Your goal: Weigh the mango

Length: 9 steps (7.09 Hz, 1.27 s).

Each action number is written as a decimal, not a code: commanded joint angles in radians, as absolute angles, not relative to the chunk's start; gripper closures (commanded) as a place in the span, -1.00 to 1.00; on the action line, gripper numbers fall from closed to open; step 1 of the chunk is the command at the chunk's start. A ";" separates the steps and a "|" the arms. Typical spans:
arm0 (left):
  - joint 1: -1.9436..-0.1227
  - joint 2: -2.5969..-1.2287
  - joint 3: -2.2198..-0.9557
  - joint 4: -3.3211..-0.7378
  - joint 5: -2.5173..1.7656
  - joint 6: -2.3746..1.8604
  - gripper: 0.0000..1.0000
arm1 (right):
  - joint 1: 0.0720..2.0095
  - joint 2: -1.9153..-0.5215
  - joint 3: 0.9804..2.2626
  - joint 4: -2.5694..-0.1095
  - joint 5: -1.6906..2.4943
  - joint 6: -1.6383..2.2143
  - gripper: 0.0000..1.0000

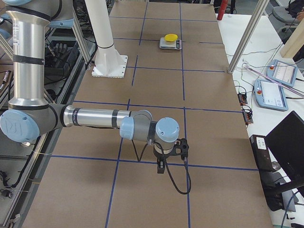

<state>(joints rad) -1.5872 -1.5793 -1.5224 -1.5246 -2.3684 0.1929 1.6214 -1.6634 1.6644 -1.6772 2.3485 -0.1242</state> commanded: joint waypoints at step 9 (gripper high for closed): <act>-1.634 -1.520 -1.572 -1.606 -2.382 0.198 -1.00 | 1.621 -1.663 1.664 -1.678 2.349 -0.124 -1.00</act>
<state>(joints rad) -1.6314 -1.5214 -1.5731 -1.6046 -2.3801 0.1979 1.6214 -1.6639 1.6644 -1.6782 2.3485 -0.1243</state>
